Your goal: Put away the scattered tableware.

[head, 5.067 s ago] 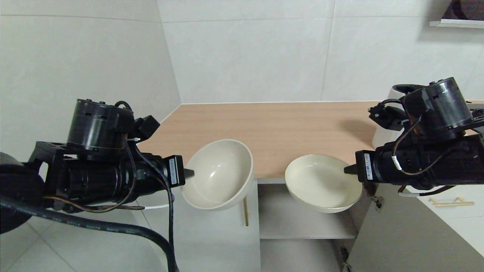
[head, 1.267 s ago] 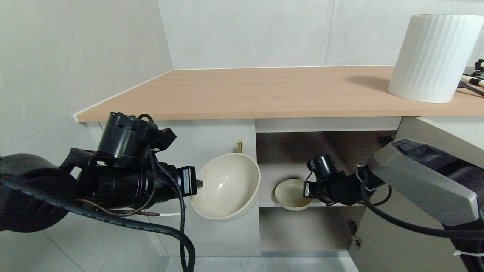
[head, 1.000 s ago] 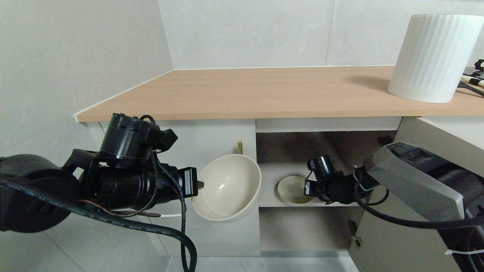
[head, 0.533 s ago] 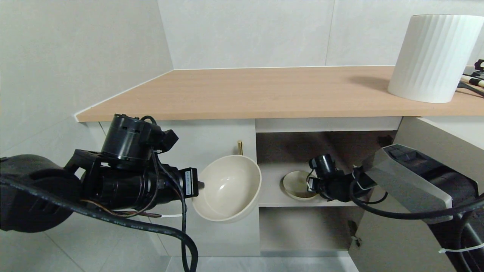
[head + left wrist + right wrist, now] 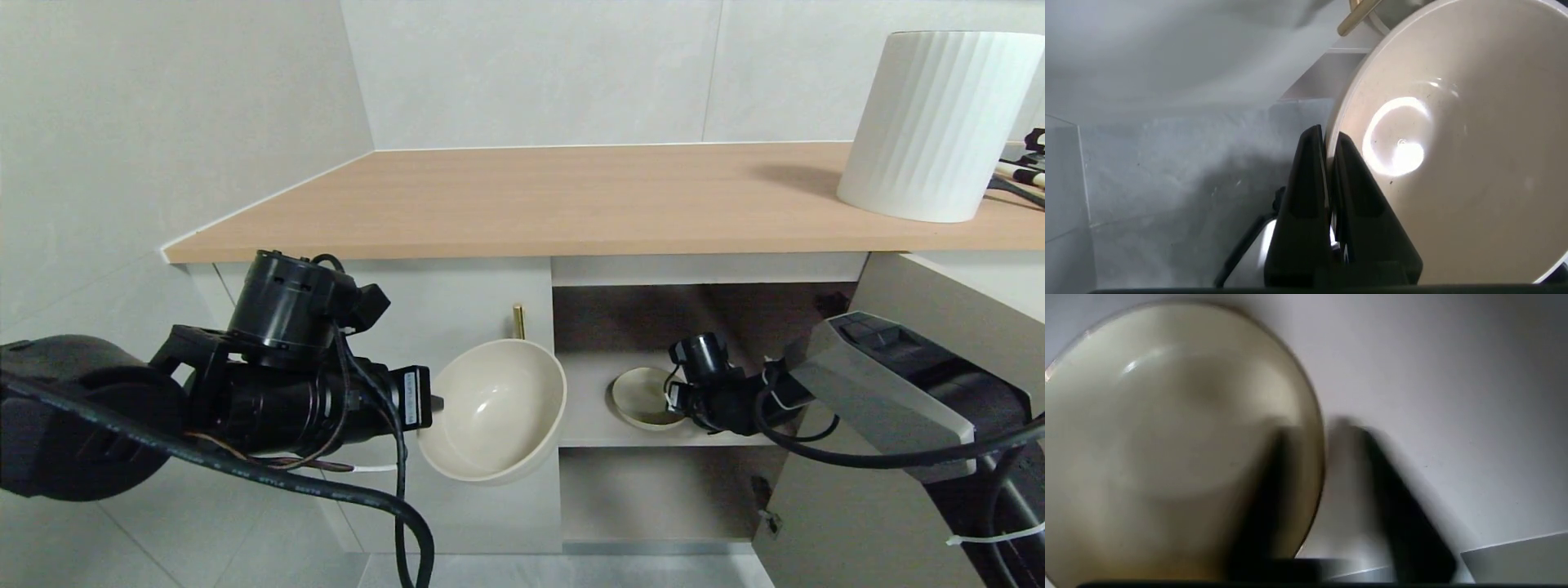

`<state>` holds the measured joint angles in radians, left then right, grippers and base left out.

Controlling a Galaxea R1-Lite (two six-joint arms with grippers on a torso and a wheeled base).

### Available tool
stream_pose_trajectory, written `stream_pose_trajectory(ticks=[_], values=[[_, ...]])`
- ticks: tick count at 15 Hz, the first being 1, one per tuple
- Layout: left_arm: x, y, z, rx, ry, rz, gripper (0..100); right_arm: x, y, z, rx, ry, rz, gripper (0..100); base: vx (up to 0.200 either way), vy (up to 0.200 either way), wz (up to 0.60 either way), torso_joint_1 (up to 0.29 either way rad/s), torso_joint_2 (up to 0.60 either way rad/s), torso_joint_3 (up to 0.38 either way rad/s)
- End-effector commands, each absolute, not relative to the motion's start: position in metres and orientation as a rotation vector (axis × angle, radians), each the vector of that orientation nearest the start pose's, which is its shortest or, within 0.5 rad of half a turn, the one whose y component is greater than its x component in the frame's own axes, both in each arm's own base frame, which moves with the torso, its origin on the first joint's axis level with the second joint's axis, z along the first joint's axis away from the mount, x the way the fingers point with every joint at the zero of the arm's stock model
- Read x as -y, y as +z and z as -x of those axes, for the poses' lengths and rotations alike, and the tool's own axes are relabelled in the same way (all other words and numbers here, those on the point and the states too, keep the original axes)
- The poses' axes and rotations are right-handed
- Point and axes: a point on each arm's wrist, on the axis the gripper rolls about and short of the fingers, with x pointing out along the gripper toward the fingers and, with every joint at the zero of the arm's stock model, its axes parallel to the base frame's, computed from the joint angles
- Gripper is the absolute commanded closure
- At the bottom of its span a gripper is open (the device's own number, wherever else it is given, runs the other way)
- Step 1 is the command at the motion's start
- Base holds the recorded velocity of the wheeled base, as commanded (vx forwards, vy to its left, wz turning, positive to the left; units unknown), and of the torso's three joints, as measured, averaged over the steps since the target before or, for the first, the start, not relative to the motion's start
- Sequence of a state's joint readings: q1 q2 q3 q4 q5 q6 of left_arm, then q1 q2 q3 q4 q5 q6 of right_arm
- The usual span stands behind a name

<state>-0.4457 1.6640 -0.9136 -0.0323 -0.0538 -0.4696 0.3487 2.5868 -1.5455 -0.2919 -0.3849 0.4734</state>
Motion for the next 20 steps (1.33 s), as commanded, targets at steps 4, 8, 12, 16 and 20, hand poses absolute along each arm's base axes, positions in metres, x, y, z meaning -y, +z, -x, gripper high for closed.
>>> stream_pose_trajectory(ticks=[4, 8, 12, 16, 20], values=[[0.136, 0.141, -0.27, -0.895, -0.293, 0.278, 100, -0.156, 0.016, -0.43, -0.672, -0.164, -0.203, 0, 0.0, 0.0, 0.0, 0.0, 0.0, 0.0], [0.163, 0.101, -0.271, -1.04, -0.308, 0.2, 100, -0.169, 0.07, -0.364, -0.718, 0.021, -0.205, 0, 0.0, 0.0, 0.0, 0.0, 0.0, 0.0], [0.173, 0.072, -0.273, -1.129, -0.294, 0.154, 100, -0.18, 0.113, -0.306, -0.805, 0.269, -0.226, 0, 0.0, 0.0, 0.0, 0.0, 0.0, 0.0], [0.183, 0.041, -0.277, -1.156, -0.19, 0.051, 100, -0.19, 0.138, -0.268, -0.926, 0.482, -0.226, 0, 0.0, 0.0, 0.0, 0.0, 0.0, 0.0], [0.189, 0.052, -0.27, -1.107, -0.186, 0.023, 100, -0.225, 0.101, -0.245, -1.042, 0.532, -0.006, 0, 0.0, 0.0, 0.0, 0.0, 0.0, 0.0]])
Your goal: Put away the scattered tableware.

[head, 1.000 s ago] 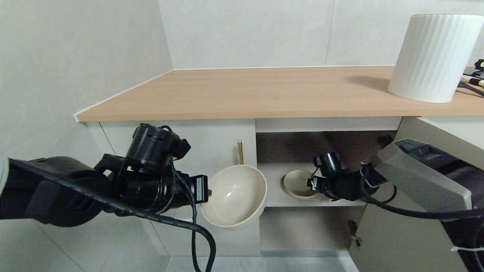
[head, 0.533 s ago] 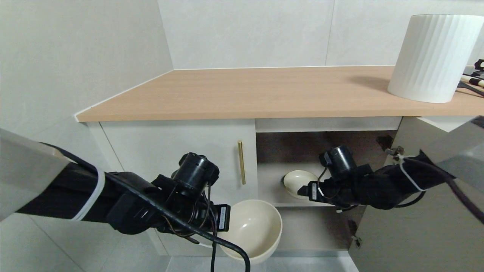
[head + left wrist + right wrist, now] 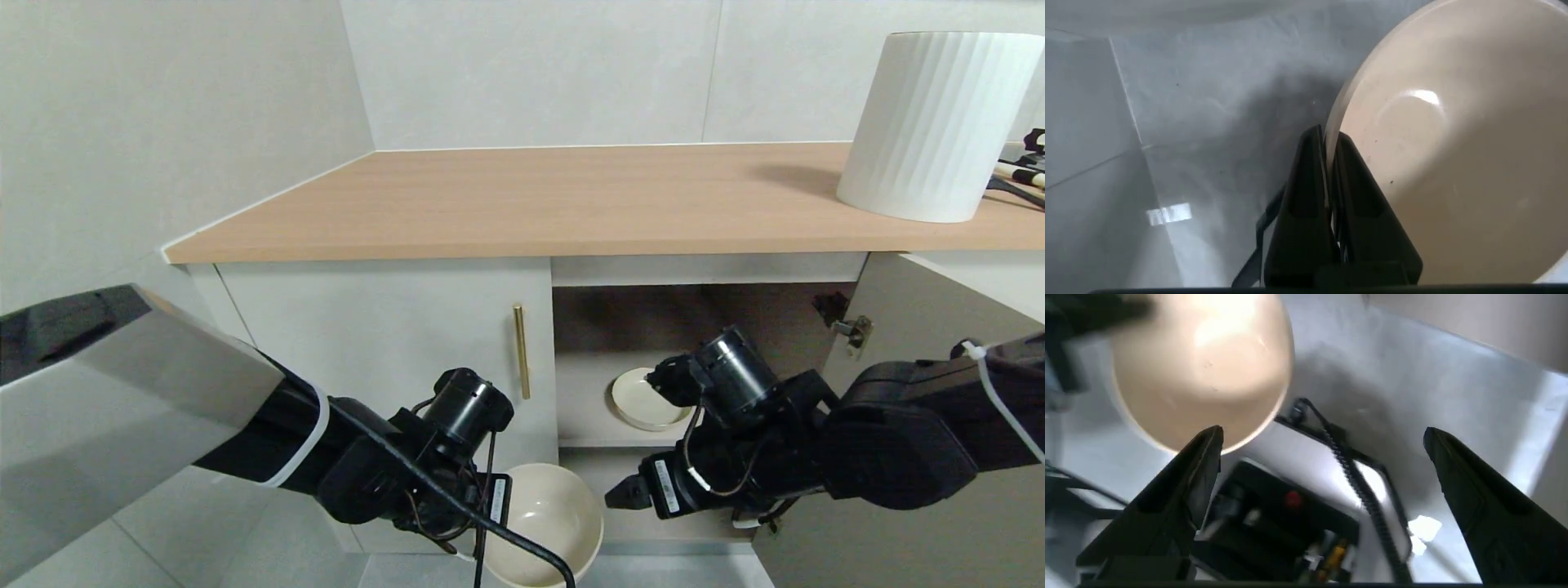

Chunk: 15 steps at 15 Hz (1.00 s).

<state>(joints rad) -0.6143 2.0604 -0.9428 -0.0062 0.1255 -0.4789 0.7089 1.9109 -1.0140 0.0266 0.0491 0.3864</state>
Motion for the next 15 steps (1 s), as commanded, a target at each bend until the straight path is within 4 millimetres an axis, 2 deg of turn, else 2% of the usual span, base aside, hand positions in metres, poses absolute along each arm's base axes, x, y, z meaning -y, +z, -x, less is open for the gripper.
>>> stream_pose_trajectory(ticks=[1, 4, 13, 14, 15], values=[[0.193, 0.058, -0.264, -1.074, -0.183, 0.003, 100, -0.232, 0.084, -0.248, -1.044, 0.456, 0.056, 0, 0.0, 0.0, 0.0, 0.0, 0.0, 0.0], [0.198, 0.063, -0.257, -1.055, -0.195, -0.015, 100, -0.237, 0.074, -0.252, -1.051, 0.427, 0.076, 0, 0.0, 0.0, 0.0, 0.0, 0.0, 0.0], [0.206, 0.062, -0.249, -1.06, -0.225, -0.039, 100, -0.248, 0.074, -0.26, -1.044, 0.399, -0.003, 0, 0.0, 0.0, 0.0, 0.0, 0.0, 0.0], [0.206, 0.063, -0.249, -1.058, -0.225, -0.038, 100, -0.249, 0.074, -0.26, -1.046, 0.4, -0.003, 100, 0.0, 0.0, 0.0, 0.0, 0.0, 0.0], [0.206, 0.063, -0.249, -1.058, -0.225, -0.038, 100, -0.25, 0.073, -0.258, -1.05, 0.405, 0.002, 100, 0.0, 0.0, 0.0, 0.0, 0.0, 0.0]])
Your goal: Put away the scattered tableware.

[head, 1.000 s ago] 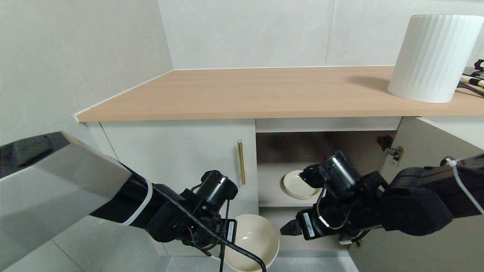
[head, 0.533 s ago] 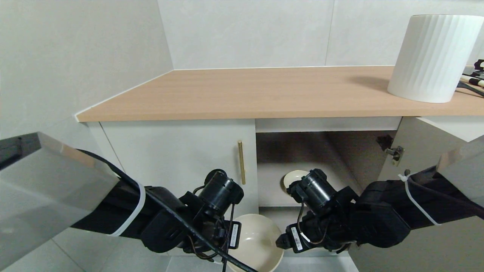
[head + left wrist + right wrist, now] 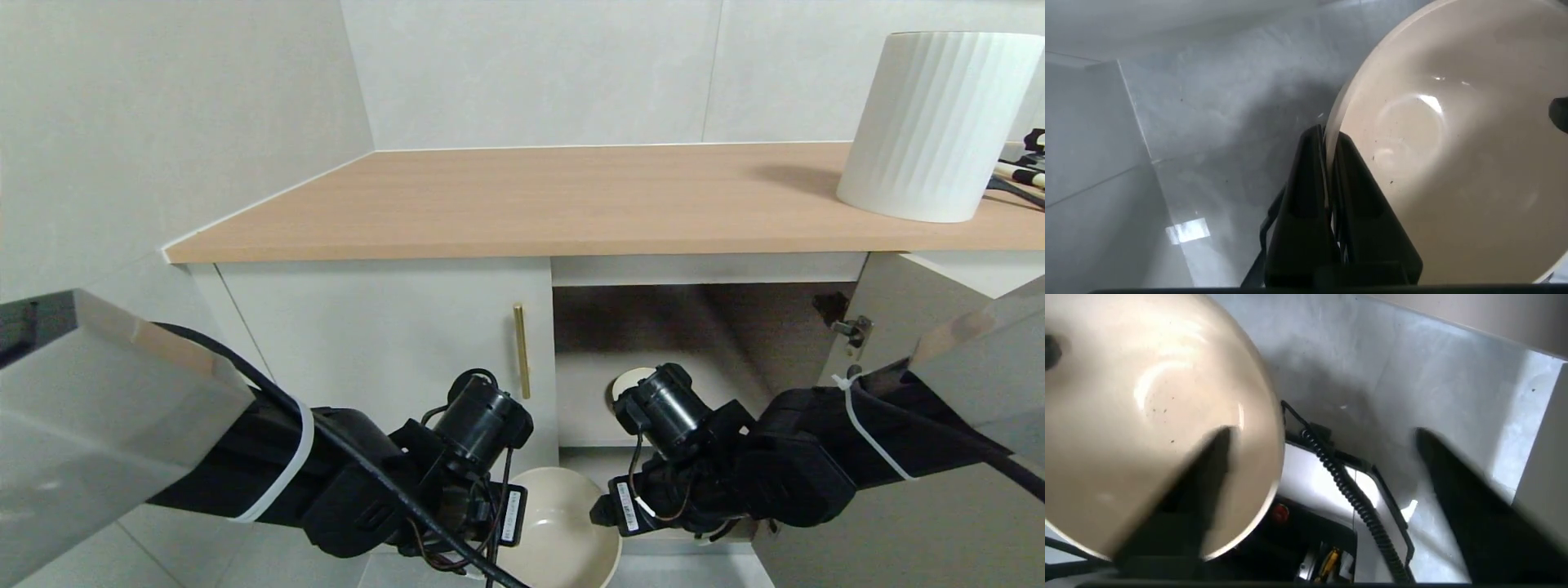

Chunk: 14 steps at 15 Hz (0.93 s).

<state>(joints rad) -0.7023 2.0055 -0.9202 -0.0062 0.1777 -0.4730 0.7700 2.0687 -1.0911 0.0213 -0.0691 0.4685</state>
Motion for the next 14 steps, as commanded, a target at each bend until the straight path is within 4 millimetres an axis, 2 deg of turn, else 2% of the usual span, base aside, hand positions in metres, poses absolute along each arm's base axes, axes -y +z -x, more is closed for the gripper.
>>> stream_pose_trajectory(ticks=[1, 12, 13, 14], values=[[0.2054, 0.064, -0.2488, -1.056, -0.226, -0.037, 100, -0.2499, 0.0722, -0.2583, -1.052, 0.406, 0.002, 100, 0.0, 0.0, 0.0, 0.0, 0.0, 0.0], [0.2055, 0.0647, -0.2481, -1.054, -0.229, -0.038, 100, -0.2503, 0.0722, -0.2579, -1.052, 0.409, 0.002, 100, 0.0, 0.0, 0.0, 0.0, 0.0, 0.0], [0.2055, 0.0647, -0.2481, -1.054, -0.229, -0.038, 0, -0.2502, 0.0721, -0.2578, -1.054, 0.408, 0.003, 100, 0.0, 0.0, 0.0, 0.0, 0.0, 0.0], [0.2056, 0.0647, -0.2482, -1.053, -0.229, -0.036, 0, -0.2498, 0.0721, -0.2582, -1.054, 0.407, 0.002, 100, 0.0, 0.0, 0.0, 0.0, 0.0, 0.0]])
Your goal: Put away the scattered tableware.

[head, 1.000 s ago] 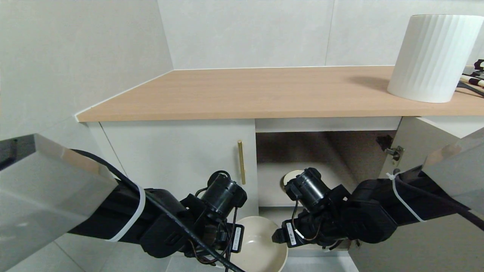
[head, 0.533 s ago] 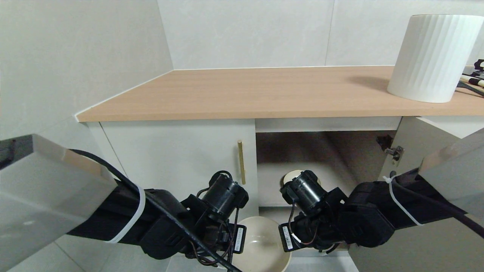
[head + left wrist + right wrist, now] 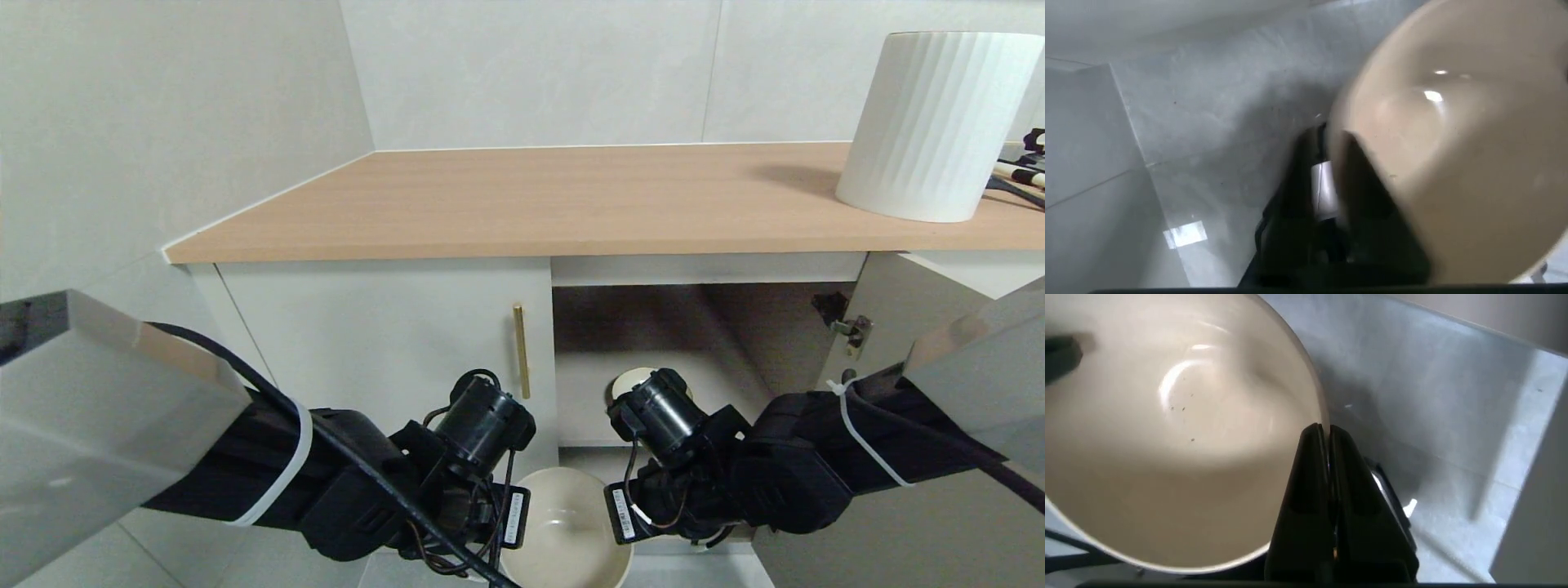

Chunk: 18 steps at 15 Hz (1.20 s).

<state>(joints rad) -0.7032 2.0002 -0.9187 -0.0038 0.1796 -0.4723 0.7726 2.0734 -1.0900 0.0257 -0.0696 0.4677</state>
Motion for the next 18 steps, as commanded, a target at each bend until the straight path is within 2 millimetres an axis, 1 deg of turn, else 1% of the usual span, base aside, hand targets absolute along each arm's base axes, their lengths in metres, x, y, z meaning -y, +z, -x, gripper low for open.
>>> stream_pose_trajectory(ticks=[1, 4, 6, 8, 11, 15, 16, 18], values=[[0.205, 0.065, -0.248, -1.054, -0.229, -0.038, 0, -0.25, 0.072, -0.258, -1.054, 0.408, 0.003, 100, 0.0, 0.0, 0.0, 0.0, 0.0, 0.0], [0.206, 0.066, -0.248, -1.051, -0.23, -0.034, 0, -0.249, 0.071, -0.258, -1.058, 0.406, 0.008, 100, 0.0, 0.0, 0.0, 0.0, 0.0, 0.0], [0.206, 0.066, -0.248, -1.051, -0.23, -0.034, 0, -0.243, 0.07, -0.262, -1.063, 0.386, 0.012, 100, 0.0, 0.0, 0.0, 0.0, 0.0, 0.0], [0.206, 0.065, -0.248, -1.052, -0.229, -0.035, 0, -0.229, 0.061, -0.272, -1.1, 0.32, 0.039, 100, 0.0, 0.0, 0.0, 0.0, 0.0, 0.0], [0.206, 0.066, -0.248, -1.048, -0.229, -0.032, 0, -0.206, 0.05, -0.294, -1.106, 0.233, 0.061, 100, 0.0, 0.0, 0.0, 0.0, 0.0, 0.0], [0.206, 0.066, -0.248, -1.048, -0.229, -0.032, 0, -0.187, 0.063, -0.323, -1.041, 0.15, -0.031, 100, 0.0, 0.0, 0.0, 0.0, 0.0, 0.0], [0.206, 0.066, -0.248, -1.048, -0.229, -0.032, 0, -0.185, 0.065, -0.327, -1.028, 0.136, -0.058, 100, 0.0, 0.0, 0.0, 0.0, 0.0, 0.0], [0.206, 0.066, -0.248, -1.048, -0.229, -0.032, 0, -0.18, 0.073, -0.346, -0.983, 0.065, -0.19, 100, 0.0, 0.0, 0.0, 0.0, 0.0, 0.0]])
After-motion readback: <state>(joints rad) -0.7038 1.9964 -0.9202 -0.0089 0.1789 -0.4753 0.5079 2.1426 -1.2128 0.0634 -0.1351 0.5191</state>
